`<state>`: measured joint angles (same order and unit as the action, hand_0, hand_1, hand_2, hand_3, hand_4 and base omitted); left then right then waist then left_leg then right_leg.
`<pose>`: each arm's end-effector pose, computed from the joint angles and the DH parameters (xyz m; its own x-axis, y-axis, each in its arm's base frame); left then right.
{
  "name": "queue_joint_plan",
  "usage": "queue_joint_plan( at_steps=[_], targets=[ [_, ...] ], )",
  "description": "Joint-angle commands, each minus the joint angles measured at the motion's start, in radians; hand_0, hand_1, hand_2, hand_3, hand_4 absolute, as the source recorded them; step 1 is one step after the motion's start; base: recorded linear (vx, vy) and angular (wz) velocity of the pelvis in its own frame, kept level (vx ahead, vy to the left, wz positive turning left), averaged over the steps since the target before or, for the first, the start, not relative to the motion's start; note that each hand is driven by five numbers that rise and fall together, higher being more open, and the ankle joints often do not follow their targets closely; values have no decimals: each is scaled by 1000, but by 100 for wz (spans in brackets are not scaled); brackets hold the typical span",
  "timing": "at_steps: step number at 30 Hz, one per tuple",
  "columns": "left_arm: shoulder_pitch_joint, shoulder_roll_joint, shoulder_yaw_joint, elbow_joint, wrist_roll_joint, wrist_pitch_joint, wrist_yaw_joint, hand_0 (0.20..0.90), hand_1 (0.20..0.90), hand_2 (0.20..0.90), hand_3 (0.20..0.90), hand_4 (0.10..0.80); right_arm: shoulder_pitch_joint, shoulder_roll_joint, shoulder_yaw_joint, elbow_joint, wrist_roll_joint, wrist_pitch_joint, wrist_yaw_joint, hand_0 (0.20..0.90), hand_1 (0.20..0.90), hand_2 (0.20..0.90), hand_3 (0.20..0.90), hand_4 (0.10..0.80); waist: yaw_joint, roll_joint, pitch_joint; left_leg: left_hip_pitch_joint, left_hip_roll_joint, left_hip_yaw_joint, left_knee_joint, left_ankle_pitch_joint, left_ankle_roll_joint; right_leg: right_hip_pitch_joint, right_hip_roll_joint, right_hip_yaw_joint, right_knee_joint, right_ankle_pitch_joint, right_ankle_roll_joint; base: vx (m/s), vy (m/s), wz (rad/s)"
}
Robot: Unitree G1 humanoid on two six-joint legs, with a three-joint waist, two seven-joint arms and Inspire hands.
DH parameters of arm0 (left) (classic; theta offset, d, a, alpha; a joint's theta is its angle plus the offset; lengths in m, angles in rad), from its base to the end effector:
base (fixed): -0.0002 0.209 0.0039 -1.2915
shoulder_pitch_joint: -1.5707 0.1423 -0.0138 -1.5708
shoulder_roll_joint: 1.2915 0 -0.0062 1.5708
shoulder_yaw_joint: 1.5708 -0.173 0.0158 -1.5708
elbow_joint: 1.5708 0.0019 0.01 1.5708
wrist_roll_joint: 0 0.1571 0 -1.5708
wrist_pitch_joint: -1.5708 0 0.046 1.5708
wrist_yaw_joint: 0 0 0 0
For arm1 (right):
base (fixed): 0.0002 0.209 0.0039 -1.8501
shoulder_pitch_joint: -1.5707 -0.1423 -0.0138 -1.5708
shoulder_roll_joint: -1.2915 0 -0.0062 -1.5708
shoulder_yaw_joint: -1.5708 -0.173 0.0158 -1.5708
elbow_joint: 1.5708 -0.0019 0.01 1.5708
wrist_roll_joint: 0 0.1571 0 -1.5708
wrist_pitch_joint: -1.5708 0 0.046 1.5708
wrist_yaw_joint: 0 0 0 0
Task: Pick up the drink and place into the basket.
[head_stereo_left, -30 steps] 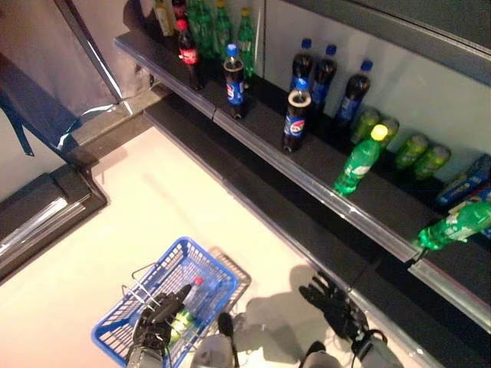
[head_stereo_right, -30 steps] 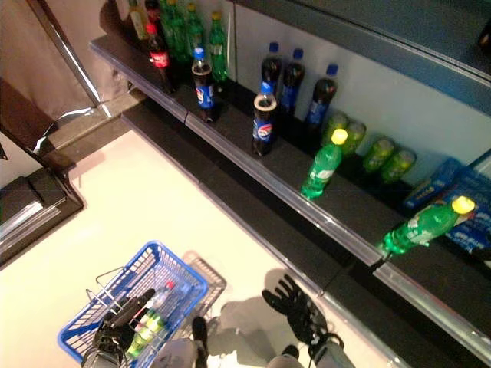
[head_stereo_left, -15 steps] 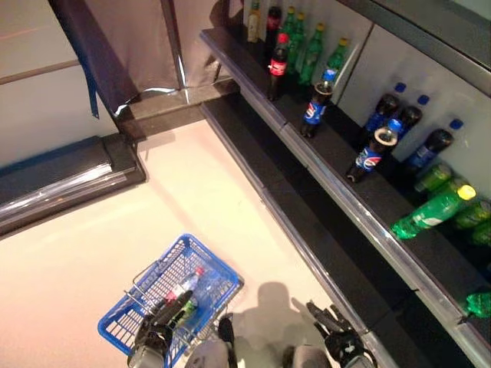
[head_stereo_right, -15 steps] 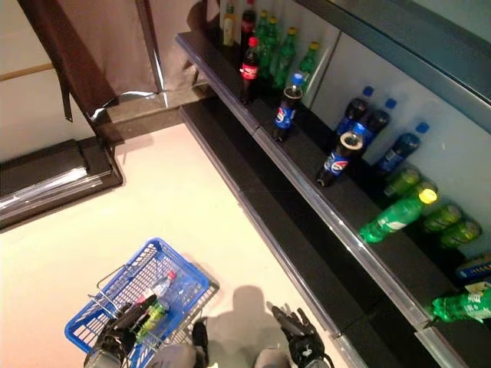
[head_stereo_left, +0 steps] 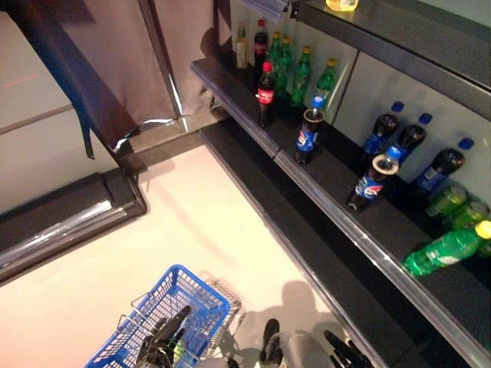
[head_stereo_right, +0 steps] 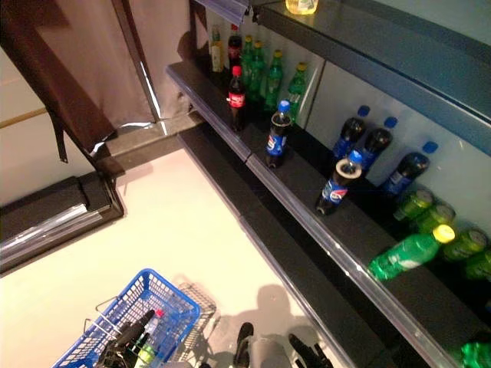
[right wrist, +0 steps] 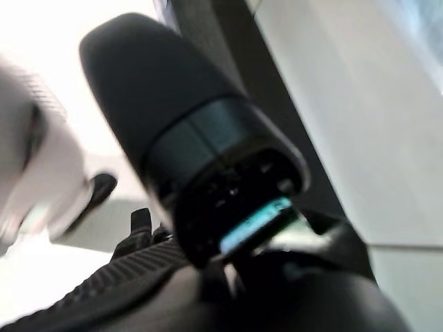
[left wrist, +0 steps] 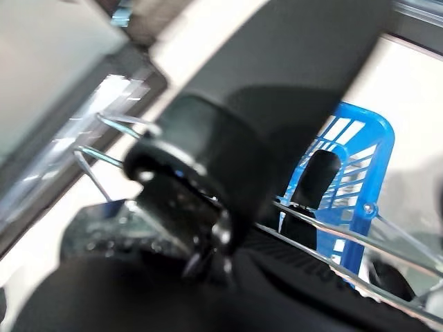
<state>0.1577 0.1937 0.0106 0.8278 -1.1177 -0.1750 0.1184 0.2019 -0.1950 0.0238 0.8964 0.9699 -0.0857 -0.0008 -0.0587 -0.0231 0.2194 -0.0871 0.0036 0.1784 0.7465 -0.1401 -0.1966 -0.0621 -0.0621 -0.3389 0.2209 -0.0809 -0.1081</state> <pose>0.0964 0.2252 -0.1004 0.5101 0.3774 -0.7729 -0.8254 0.4675 -0.3165 0.0675 -0.2193 -0.1129 0.4970 -0.2316 -0.8363 0.7308 0.6313 0.2595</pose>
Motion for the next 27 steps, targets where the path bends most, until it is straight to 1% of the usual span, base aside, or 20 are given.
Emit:
queue_joint_plan(
  at_steps=[1, 2, 3, 4, 5, 6, 7, 8, 9, 10, 11, 13, 16, 17, 19, 20, 21, 23, 26, 27],
  targets=[
    [-43, -40, -65, -195, -16, -105, -110, 300, 300, 300, 200, 100, -2, -70, 6, -63, -46, -16, 9, 900, 900, 900, 900, 800, -3, -27, -33, 30, -30, 81, 2, 183, 98, 35, 3, 4, -102, 89, 102, 313, 150, -33],
    [-37, -35, -47, -193, -39, -93, -113, 300, 300, 300, 200, 100, -20, -71, 7, -49, -58, -11, 15, 900, 900, 900, 900, 800, 15, -42, -25, 0, 28, 81, -45, 160, 120, 59, -1, 48, -101, 76, 102, 359, 223, -28],
    [-34, -40, -35, -181, -30, -94, -124, 300, 300, 300, 200, 100, -40, -69, 6, -29, -73, -12, 19, 900, 900, 900, 900, 800, 30, -47, -19, 0, 53, 63, -156, 152, 135, 79, -1, 89, -114, 73, 111, 397, 311, -51],
    [-29, -45, -31, -174, -25, -97, -135, 300, 300, 300, 200, 100, -56, -70, 8, -12, -76, -12, 24, 900, 900, 900, 900, 800, 45, -45, -15, 10, 51, 32, -272, 152, 143, 89, 3, 126, -122, 73, 120, 468, 475, -85],
    [-12, -55, -29, -170, -23, -100, -148, 300, 300, 300, 200, 100, -75, -76, 16, 14, -77, -10, 32, 900, 900, 900, 900, 800, 68, -34, -18, 22, 73, -44, -481, 177, 138, 103, 12, 193, -137, 69, 139, 324, 355, -102],
    [-12, -55, -29, -170, -23, -100, -148, 300, 300, 300, 200, 100, -75, -76, 16, 14, -77, -10, 32, 900, 900, 900, 900, 800, 68, -35, -20, 21, 72, -44, -486, 181, 138, 100, 12, 194, -138, 71, 139, 532, 602, -117],
    [6, -64, -24, -170, -17, -85, -159, 300, 300, 300, 200, 100, -84, -81, 14, 33, -80, -5, 22, 900, 900, 900, 900, 800, 91, -16, -28, 12, 149, -106, -685, 265, 94, 122, 14, 253, -151, 57, 156, 322, 366, -80],
    [7, -64, -24, -170, -17, -85, -159, 300, 300, 300, 200, 100, -84, -82, 14, 33, -80, -5, 22, 900, 900, 900, 900, 800, 93, -17, -25, 20, 148, -104, -692, 267, 93, 126, 13, 254, -151, 55, 156, 498, 583, -84],
    [15, -73, -17, -167, -18, -79, -166, 300, 300, 300, 200, 100, -83, -83, 6, 45, -82, 2, 20, 900, 900, 900, 900, 800, 108, -9, -24, -8, 192, -151, -738, 318, 71, 142, 0, 286, -151, 44, 165, 285, 374, -46],
    [19, -83, -14, -162, -21, -78, -174, 300, 300, 300, 200, 100, -83, -84, 0, 52, -80, 5, 18, 900, 900, 900, 900, 800, 116, -6, -18, -23, 209, -173, -730, 331, 66, 155, -16, 300, -146, 33, 170, 380, 570, -68],
    [15, -93, -8, -151, -18, -75, -183, 300, 300, 300, 200, 100, -89, -82, -7, 68, -71, 3, 19, 900, 900, 900, 900, 800, 122, -3, -13, -43, 209, -183, -689, 317, 69, 165, -39, 307, -137, 22, 179, 265, 513, -59],
    [-4, -92, 1, -141, -20, -64, -181, 300, 300, 300, 200, 100, -105, -71, -11, 93, -59, -4, 13, 900, 900, 900, 900, 800, 119, 1, -13, -23, 168, -175, -656, 232, 87, 155, -96, 300, -115, 18, 216, 248, 554, -98],
    [-58, -54, -2, -132, 8, -24, -144, 300, 300, 300, 200, 100, -78, -36, -51, 116, -53, -23, 32, 900, 900, 900, 900, 800, 89, 6, -17, -1, 120, -95, -610, 179, 109, 154, -170, 277, -92, 46, 263, 221, 469, -80],
    [-69, -41, -10, -136, 23, -27, -129, 300, 300, 300, 200, 100, -69, -24, -48, 110, -52, -23, 32, 900, 900, 900, 900, 800, 85, 6, -19, 13, 108, -77, -614, 169, 118, 147, -188, 260, -83, 62, 267, 251, 462, 14],
    [-74, -19, 12, -152, -17, -30, -105, 300, 300, 300, 200, 100, -63, -5, -18, 61, -119, -8, 13, 900, 900, 900, 900, 800, 94, 22, -24, 73, 92, -2, -643, 152, 134, 116, -219, 134, -29, 94, 262, 165, 382, 20],
    [-69, -13, 27, -157, -29, -26, -114, 300, 300, 300, 200, 100, -65, -1, -6, 45, -137, -9, 6, 900, 900, 900, 900, 800, 98, 30, -29, 87, 90, 23, -656, 147, 141, 106, -209, 93, -10, 87, 259, 71, 374, -58],
    [-57, 0, 45, -159, -19, -24, -139, 300, 300, 300, 200, 100, -67, 7, 16, 16, -125, -13, -10, 900, 900, 900, 900, 800, 99, 36, -33, 115, 80, 63, -682, 134, 154, 87, -169, 52, 28, 54, 255, 38, 296, -84],
    [-43, 15, 39, -159, -23, -35, -166, 300, 300, 300, 200, 100, -71, 8, 27, -6, -117, -12, -4, 900, 900, 900, 900, 800, 108, 32, -45, 125, 56, 94, -702, 123, 164, 74, -117, 4, 36, 40, 244, -10, 211, -98],
    [-44, 9, 26, -156, -58, -54, -151, 300, 300, 300, 200, 100, -86, 3, 56, -9, -126, -15, 10, 900, 900, 900, 900, 800, 117, 12, -59, 136, 14, 98, -719, 114, 182, 72, -56, -13, 15, 42, 221, -25, 83, -36],
    [-44, 9, 26, -156, -58, -54, -151, 300, 300, 300, 200, 100, -86, 3, 56, -9, -126, -15, 10, 900, 900, 900, 900, 800, 117, 12, -59, 136, 14, 98, -719, 114, 182, 72, -56, -13, 15, 42, 221, -45, -8, 0]
  ],
)
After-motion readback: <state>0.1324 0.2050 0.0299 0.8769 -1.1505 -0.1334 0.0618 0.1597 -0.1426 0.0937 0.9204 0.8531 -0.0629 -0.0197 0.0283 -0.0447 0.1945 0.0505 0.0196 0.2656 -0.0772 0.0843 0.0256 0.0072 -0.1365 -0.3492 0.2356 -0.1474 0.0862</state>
